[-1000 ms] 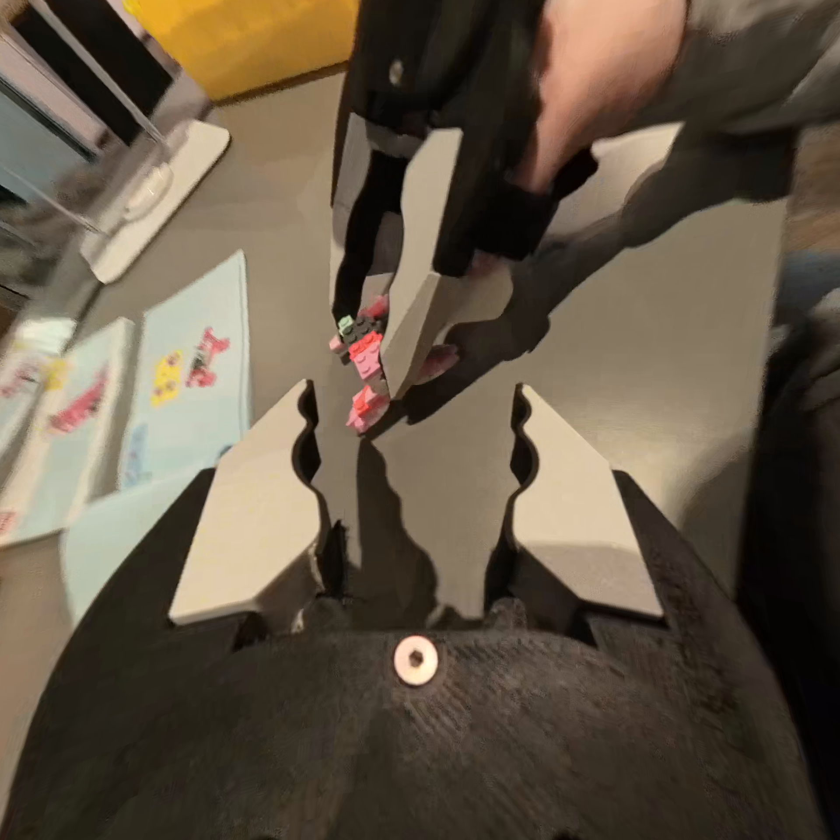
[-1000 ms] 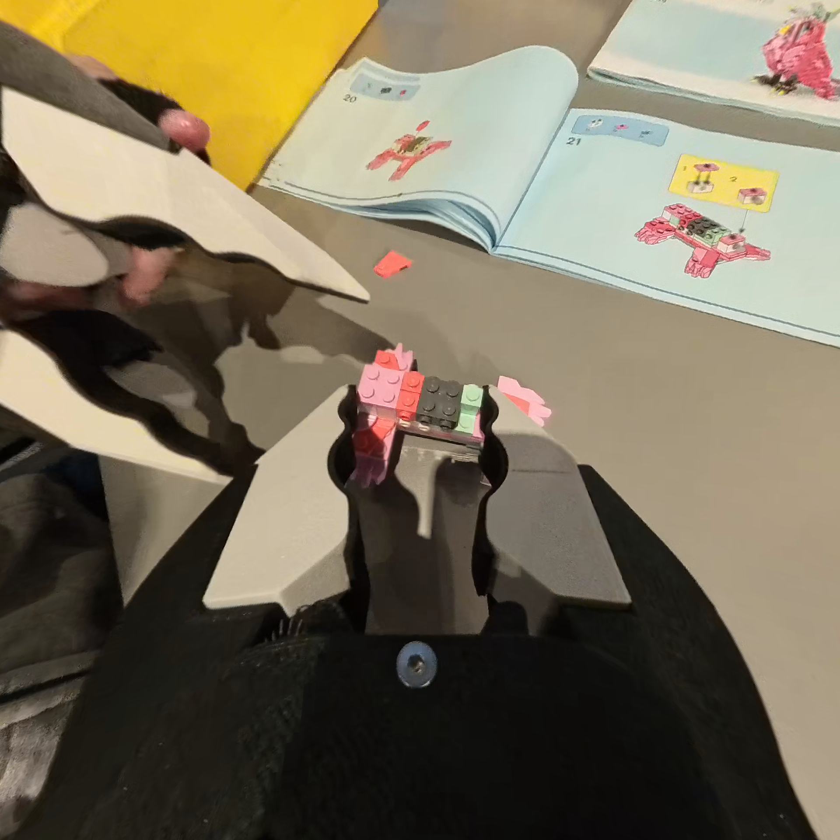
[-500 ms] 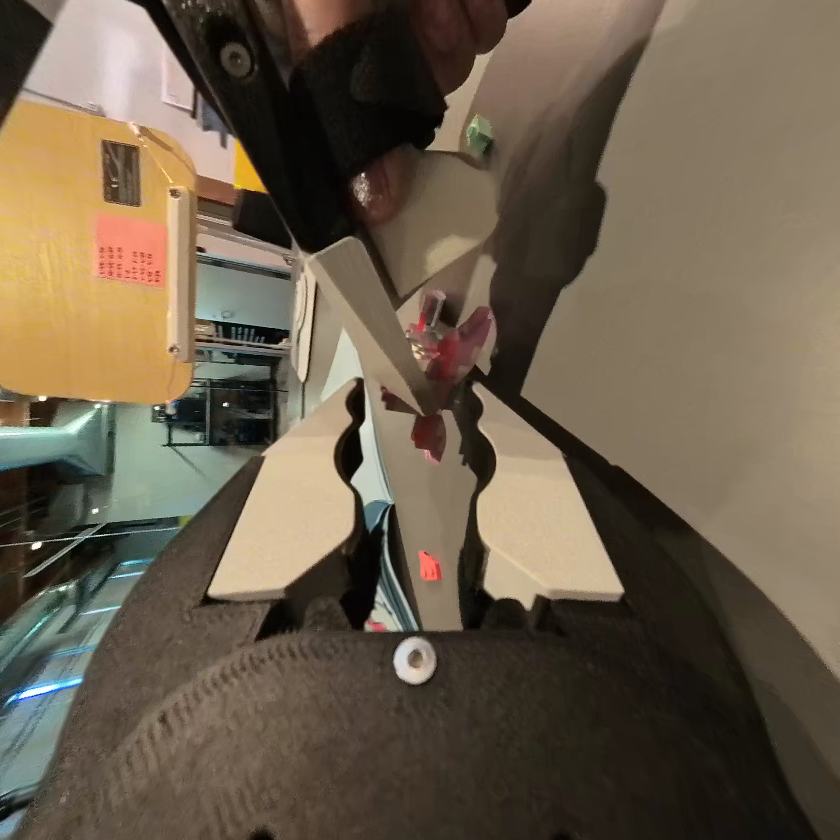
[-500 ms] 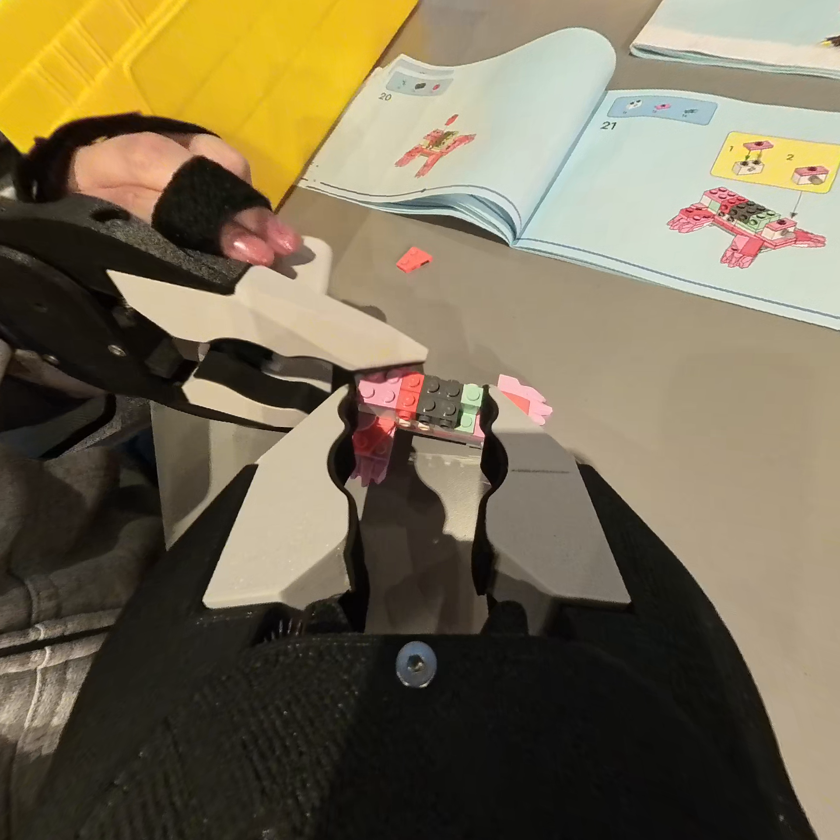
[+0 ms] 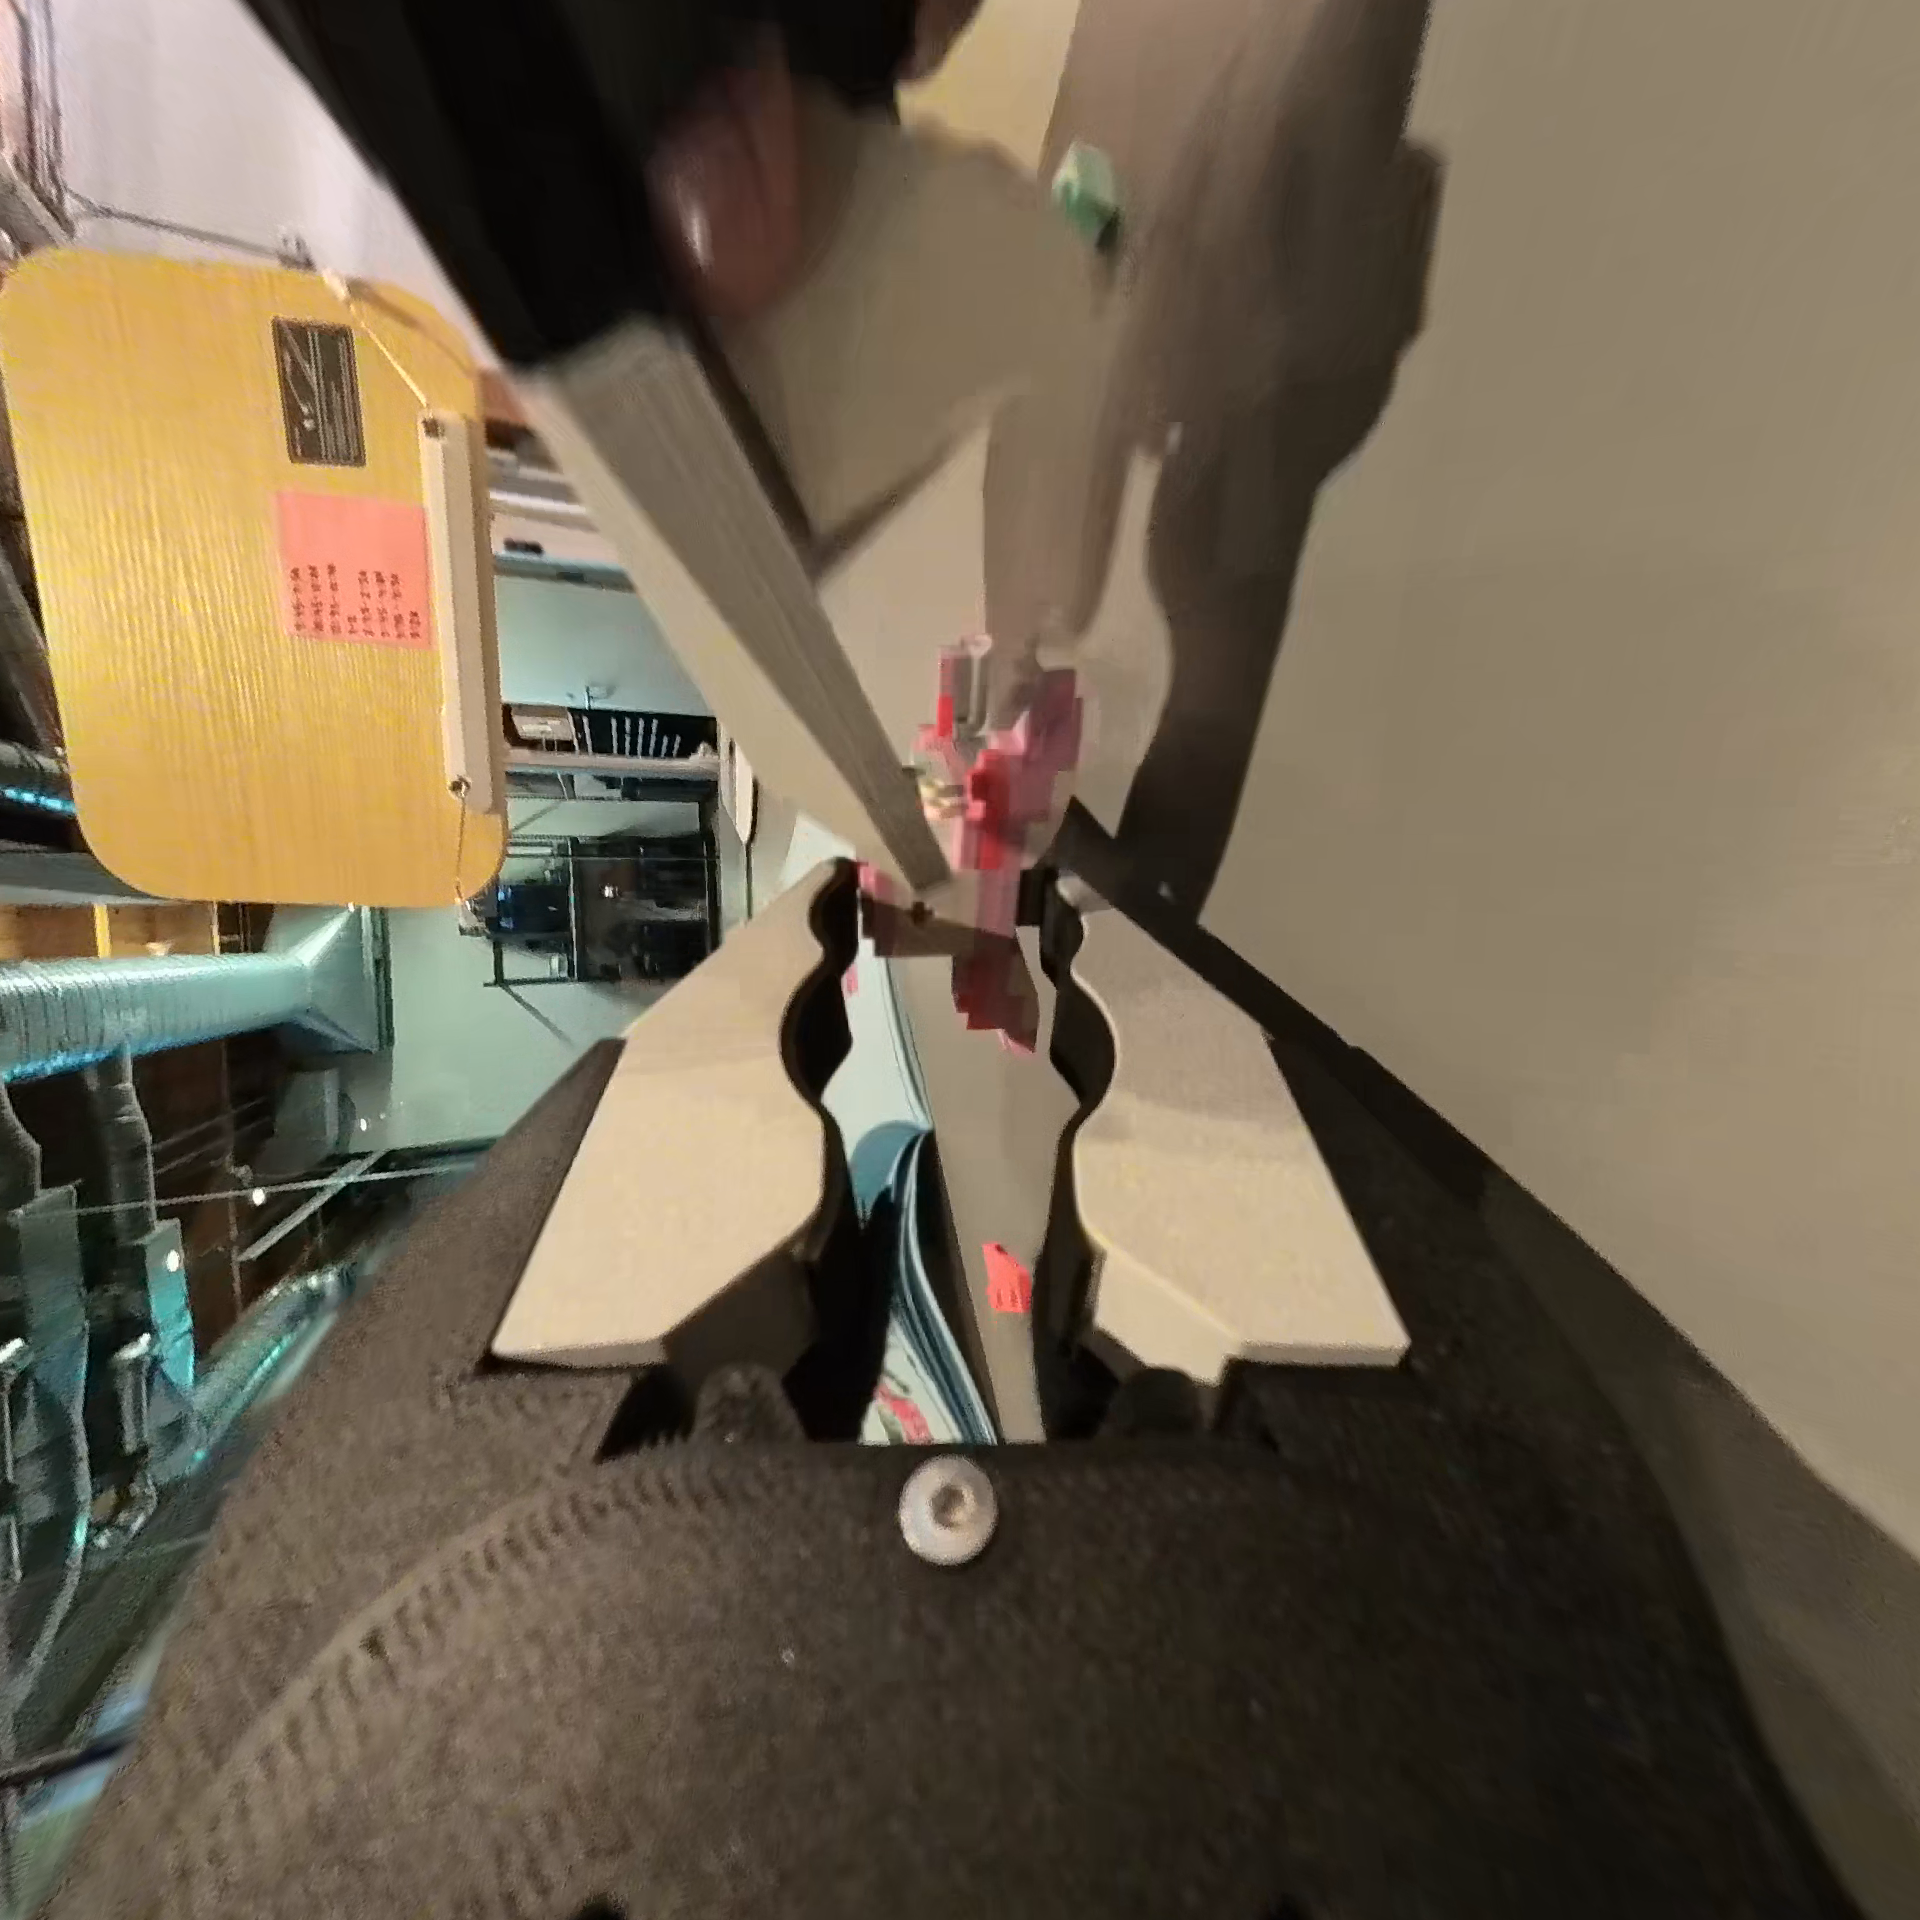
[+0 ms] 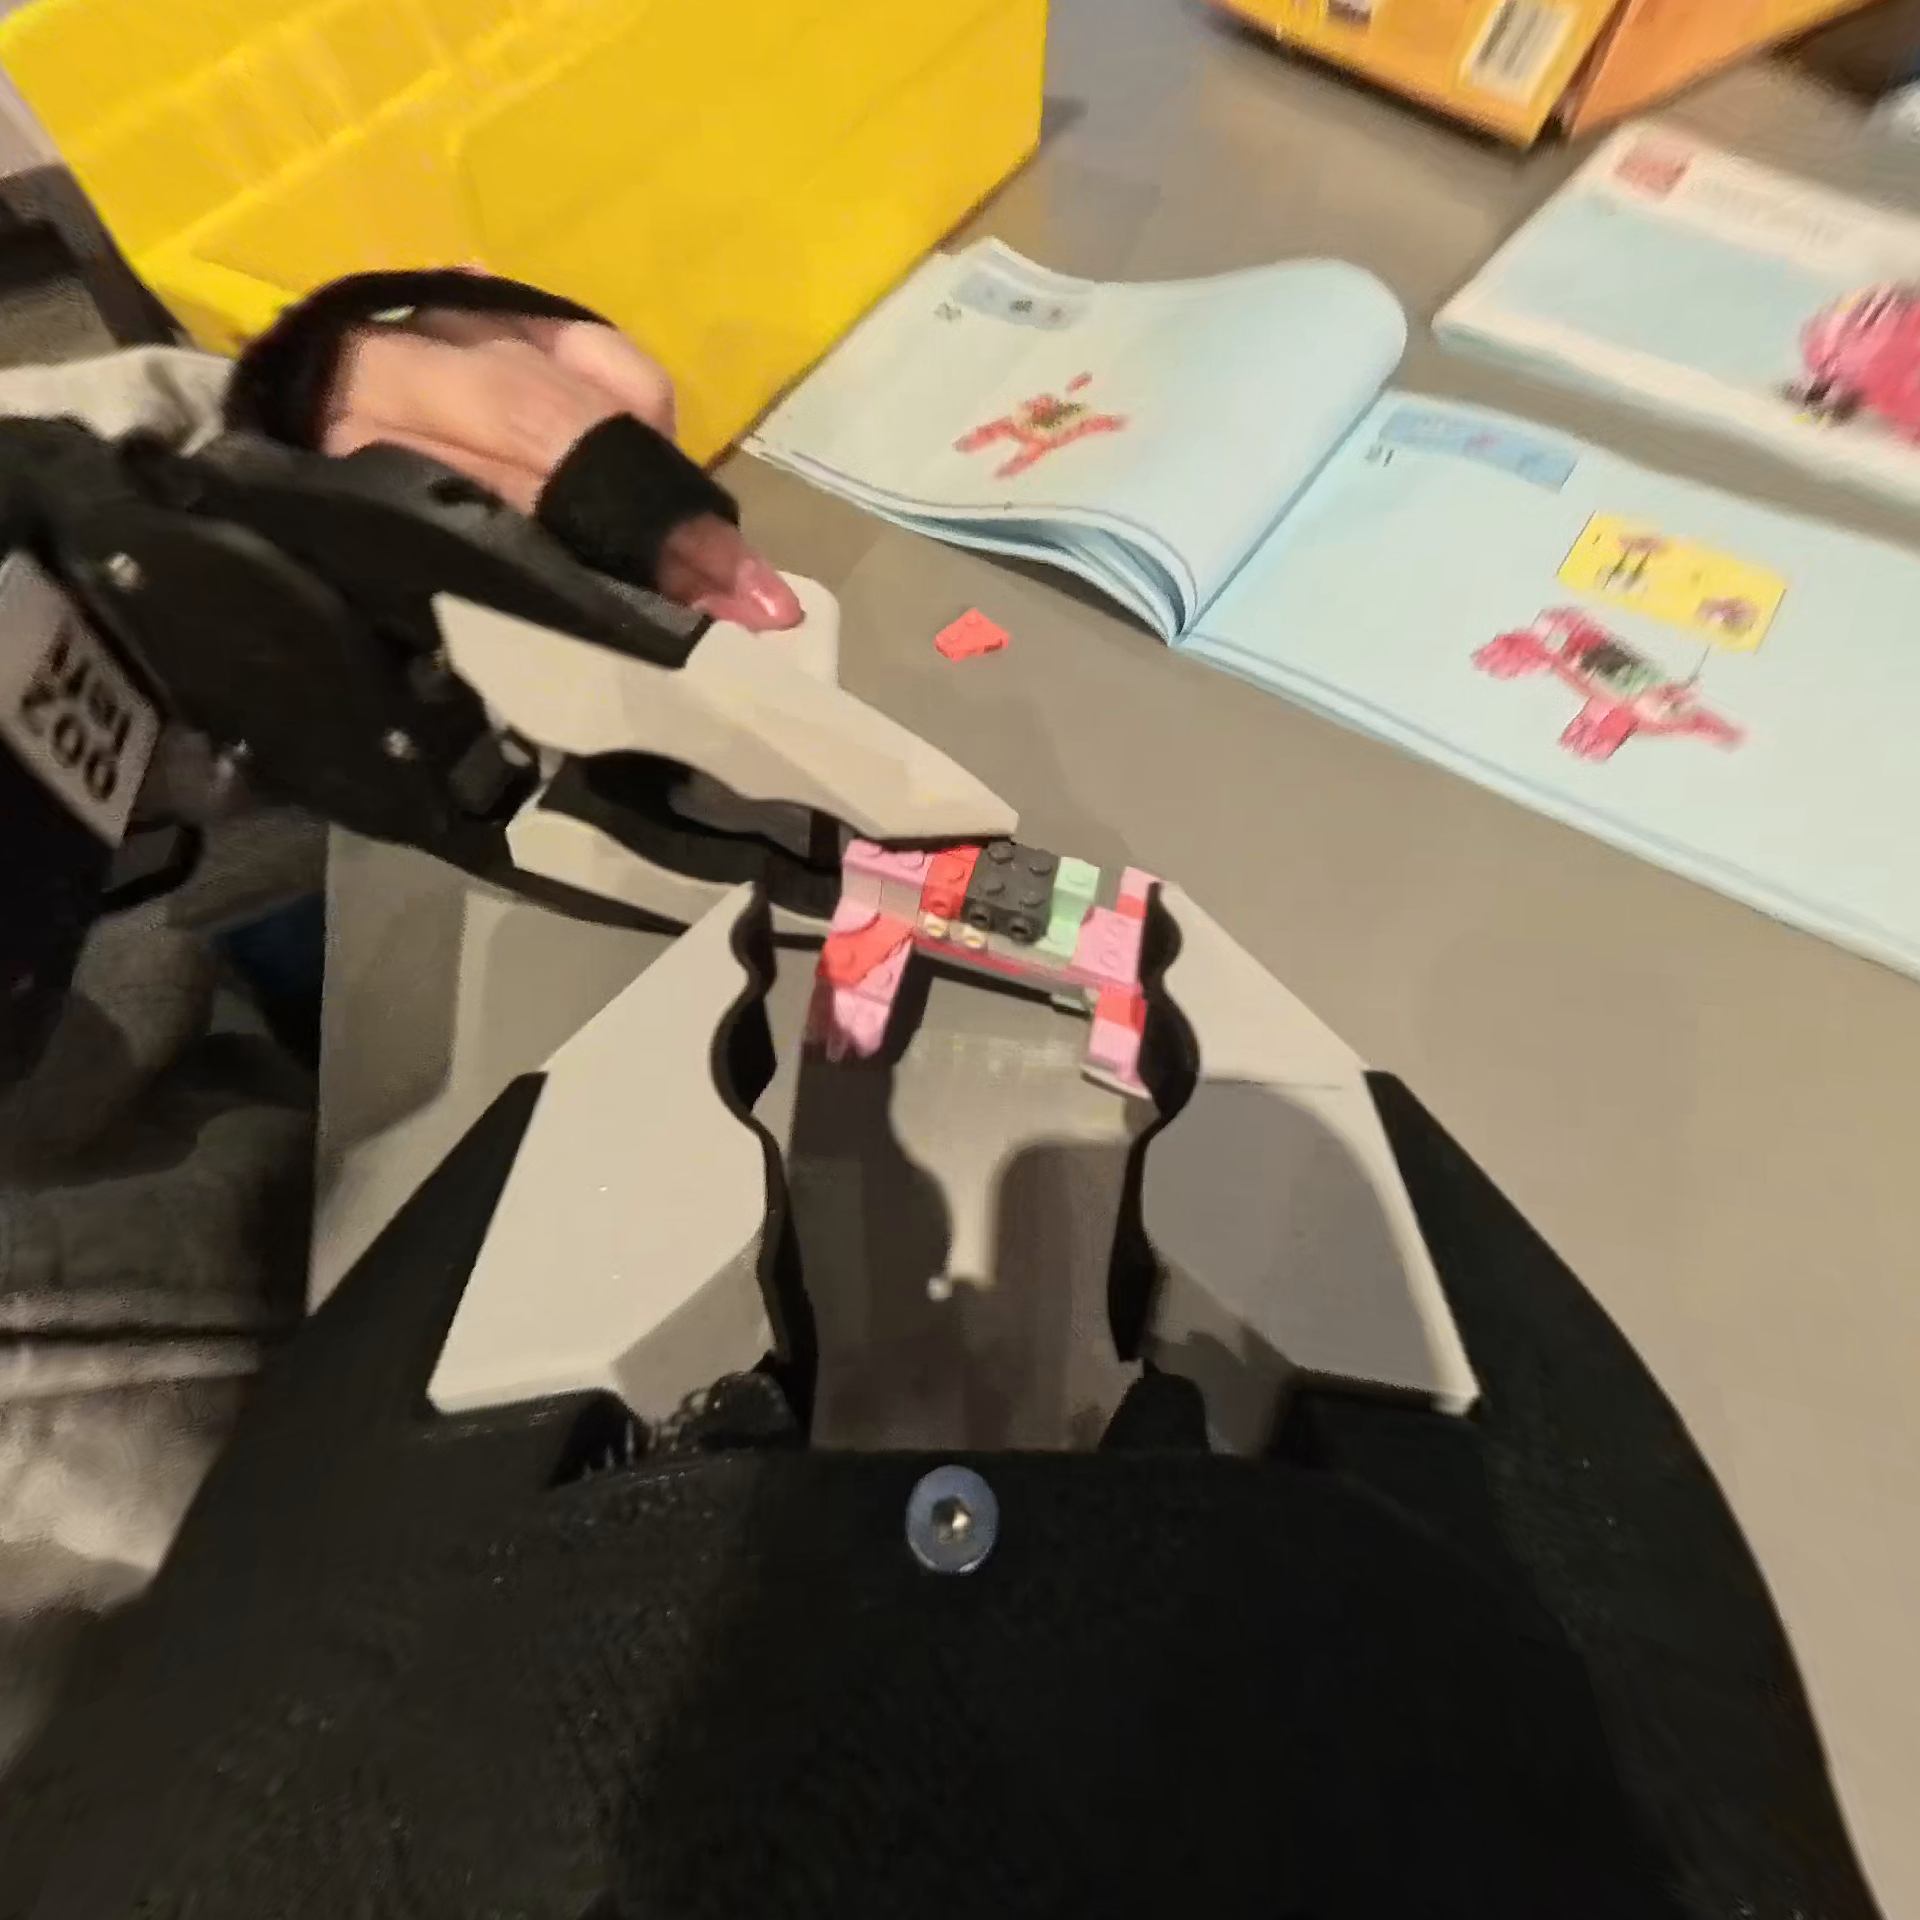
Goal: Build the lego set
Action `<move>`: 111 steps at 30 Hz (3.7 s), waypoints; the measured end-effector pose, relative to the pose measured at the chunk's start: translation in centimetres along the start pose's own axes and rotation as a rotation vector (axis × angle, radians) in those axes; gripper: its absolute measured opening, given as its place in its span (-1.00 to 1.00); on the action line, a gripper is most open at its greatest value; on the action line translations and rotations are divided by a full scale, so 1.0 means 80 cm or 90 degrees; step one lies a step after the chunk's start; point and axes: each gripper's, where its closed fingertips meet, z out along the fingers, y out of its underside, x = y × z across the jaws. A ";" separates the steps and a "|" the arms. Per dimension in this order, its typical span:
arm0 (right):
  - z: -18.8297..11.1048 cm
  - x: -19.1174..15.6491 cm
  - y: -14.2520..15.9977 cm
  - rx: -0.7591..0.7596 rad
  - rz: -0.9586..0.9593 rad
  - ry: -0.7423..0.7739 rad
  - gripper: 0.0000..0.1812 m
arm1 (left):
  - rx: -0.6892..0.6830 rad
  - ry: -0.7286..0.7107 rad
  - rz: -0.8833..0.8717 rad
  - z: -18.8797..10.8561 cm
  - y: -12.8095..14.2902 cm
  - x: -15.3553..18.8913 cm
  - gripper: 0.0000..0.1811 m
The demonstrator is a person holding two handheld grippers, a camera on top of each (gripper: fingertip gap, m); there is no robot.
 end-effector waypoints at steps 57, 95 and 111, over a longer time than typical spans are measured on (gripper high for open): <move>-0.095 0.037 0.101 -0.305 -0.309 -0.025 -0.87 | -0.004 -0.051 0.009 0.017 0.003 -0.003 -0.63; -0.080 0.071 -0.060 0.105 -0.022 0.162 -0.94 | -0.024 -0.208 -0.372 0.004 0.013 -0.095 -0.64; -0.089 0.079 0.106 -0.090 -0.086 0.012 -0.75 | -0.035 -0.153 -0.344 0.016 0.013 -0.074 -0.64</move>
